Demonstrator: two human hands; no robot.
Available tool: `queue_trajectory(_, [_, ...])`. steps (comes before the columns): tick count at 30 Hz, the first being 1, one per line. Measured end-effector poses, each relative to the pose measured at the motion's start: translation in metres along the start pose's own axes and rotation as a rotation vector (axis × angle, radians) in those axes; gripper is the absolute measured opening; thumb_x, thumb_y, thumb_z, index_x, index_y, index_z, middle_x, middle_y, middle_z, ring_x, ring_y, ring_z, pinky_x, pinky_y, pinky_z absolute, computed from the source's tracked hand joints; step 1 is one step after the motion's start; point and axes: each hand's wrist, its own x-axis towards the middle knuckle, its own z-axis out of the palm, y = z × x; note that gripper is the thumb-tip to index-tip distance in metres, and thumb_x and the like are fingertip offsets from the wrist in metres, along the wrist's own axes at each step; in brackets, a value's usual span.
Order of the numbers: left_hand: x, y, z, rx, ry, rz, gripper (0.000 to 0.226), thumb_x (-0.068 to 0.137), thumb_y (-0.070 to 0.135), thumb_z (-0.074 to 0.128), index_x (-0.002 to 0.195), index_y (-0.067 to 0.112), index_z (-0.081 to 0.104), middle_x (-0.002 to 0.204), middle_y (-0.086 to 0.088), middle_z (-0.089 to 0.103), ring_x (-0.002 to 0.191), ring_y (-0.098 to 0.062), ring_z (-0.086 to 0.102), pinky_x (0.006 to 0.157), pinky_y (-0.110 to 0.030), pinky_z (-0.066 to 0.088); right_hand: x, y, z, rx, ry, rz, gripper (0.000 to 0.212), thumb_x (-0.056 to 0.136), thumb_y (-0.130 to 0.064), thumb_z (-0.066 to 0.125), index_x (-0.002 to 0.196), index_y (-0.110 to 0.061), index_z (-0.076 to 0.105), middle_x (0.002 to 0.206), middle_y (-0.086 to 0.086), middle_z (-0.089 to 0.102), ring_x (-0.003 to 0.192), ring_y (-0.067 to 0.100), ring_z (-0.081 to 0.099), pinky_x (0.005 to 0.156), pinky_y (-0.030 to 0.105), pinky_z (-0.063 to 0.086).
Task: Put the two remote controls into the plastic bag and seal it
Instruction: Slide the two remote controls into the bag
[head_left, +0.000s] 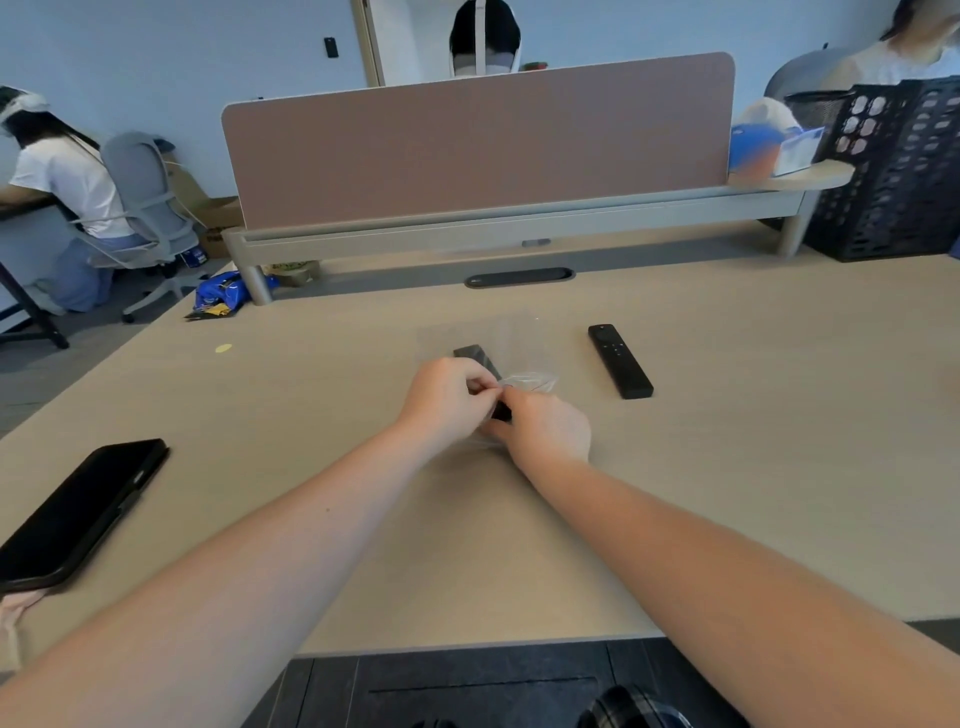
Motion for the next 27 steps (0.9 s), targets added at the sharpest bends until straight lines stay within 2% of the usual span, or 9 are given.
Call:
queue_trajectory(5, [0.001, 0.001, 0.000, -0.046, 0.008, 0.009, 0.007, 0.078, 0.012, 0.068, 0.073, 0.015, 0.073, 0.069, 0.004, 0.064, 0.073, -0.013, 0.059, 0.071, -0.023, 0.046, 0.010, -0.002, 0.005, -0.045, -0.096, -0.002, 0.036, 0.089, -0.046, 0.053, 0.115, -0.022, 0.057, 0.099, 0.003, 0.070, 0.090, 0.027, 0.066, 0.061, 0.028, 0.041])
queue_trajectory(8, [0.005, -0.002, 0.000, -0.060, 0.010, 0.000, 0.011, 0.077, 0.012, 0.069, 0.068, 0.018, 0.072, 0.062, 0.008, 0.064, 0.069, -0.014, 0.061, 0.073, -0.028, 0.051, 0.013, -0.003, 0.008, -0.074, -0.099, -0.018, 0.031, 0.093, -0.038, 0.051, 0.118, -0.020, 0.056, 0.099, 0.006, 0.071, 0.090, 0.030, 0.067, 0.060, 0.029, 0.040])
queue_trajectory(11, [0.006, -0.005, 0.001, -0.102, -0.015, -0.029, 0.017, 0.077, 0.014, 0.067, 0.062, 0.021, 0.069, 0.054, 0.011, 0.063, 0.060, -0.014, 0.060, 0.069, -0.031, 0.053, 0.015, -0.002, 0.009, -0.105, -0.070, -0.007, 0.023, 0.095, -0.028, 0.048, 0.114, -0.020, 0.059, 0.099, 0.007, 0.071, 0.091, 0.031, 0.066, 0.061, 0.030, 0.040])
queue_trajectory(15, [0.005, -0.005, 0.002, -0.108, -0.019, -0.012, 0.012, 0.078, 0.017, 0.068, 0.066, 0.017, 0.071, 0.054, 0.010, 0.063, 0.058, -0.010, 0.058, 0.066, -0.027, 0.050, 0.017, -0.001, 0.010, -0.121, -0.046, 0.028, 0.023, 0.093, -0.013, 0.045, 0.104, -0.020, 0.064, 0.098, 0.006, 0.071, 0.091, 0.030, 0.066, 0.062, 0.027, 0.038])
queue_trajectory(20, [0.007, -0.009, 0.003, -0.103, -0.006, -0.028, 0.009, 0.077, 0.017, 0.070, 0.068, 0.016, 0.073, 0.058, 0.008, 0.064, 0.062, -0.012, 0.059, 0.069, -0.027, 0.050, 0.013, 0.007, 0.003, -0.059, -0.045, -0.095, 0.024, 0.094, -0.023, 0.043, 0.108, -0.024, 0.063, 0.103, 0.004, 0.071, 0.093, 0.030, 0.065, 0.063, 0.028, 0.040])
queue_trajectory(22, [0.008, -0.011, 0.003, -0.084, 0.004, -0.022, 0.009, 0.077, 0.016, 0.070, 0.068, 0.017, 0.072, 0.058, 0.010, 0.063, 0.062, -0.011, 0.058, 0.068, -0.026, 0.050, 0.008, 0.018, -0.004, 0.015, 0.037, -0.198, 0.023, 0.093, -0.030, 0.045, 0.102, -0.027, 0.066, 0.099, 0.000, 0.072, 0.089, 0.028, 0.066, 0.061, 0.028, 0.045])
queue_trajectory(24, [0.008, -0.012, 0.004, -0.082, 0.012, -0.023, 0.009, 0.077, 0.015, 0.069, 0.068, 0.017, 0.072, 0.057, 0.014, 0.061, 0.059, -0.007, 0.058, 0.061, -0.020, 0.047, 0.003, 0.030, -0.011, 0.097, 0.201, -0.281, 0.027, 0.089, -0.032, 0.046, 0.086, -0.021, 0.071, 0.085, 0.000, 0.074, 0.075, 0.027, 0.067, 0.055, 0.030, 0.053])
queue_trajectory(26, [0.008, -0.014, 0.005, -0.080, 0.016, -0.031, 0.007, 0.077, 0.015, 0.069, 0.072, 0.018, 0.073, 0.058, 0.015, 0.061, 0.058, -0.001, 0.057, 0.056, -0.013, 0.043, 0.002, 0.045, -0.018, 0.127, 0.409, -0.294, 0.031, 0.084, -0.033, 0.044, 0.072, -0.016, 0.067, 0.071, 0.000, 0.069, 0.061, 0.025, 0.064, 0.044, 0.029, 0.051])
queue_trajectory(27, [0.007, -0.014, 0.006, -0.083, 0.013, -0.037, 0.007, 0.077, 0.014, 0.069, 0.072, 0.018, 0.073, 0.059, 0.014, 0.062, 0.057, 0.001, 0.057, 0.056, -0.012, 0.042, 0.003, 0.054, -0.021, 0.098, 0.472, -0.263, 0.028, 0.083, -0.031, 0.046, 0.072, -0.015, 0.066, 0.071, 0.001, 0.067, 0.062, 0.025, 0.063, 0.044, 0.030, 0.051])
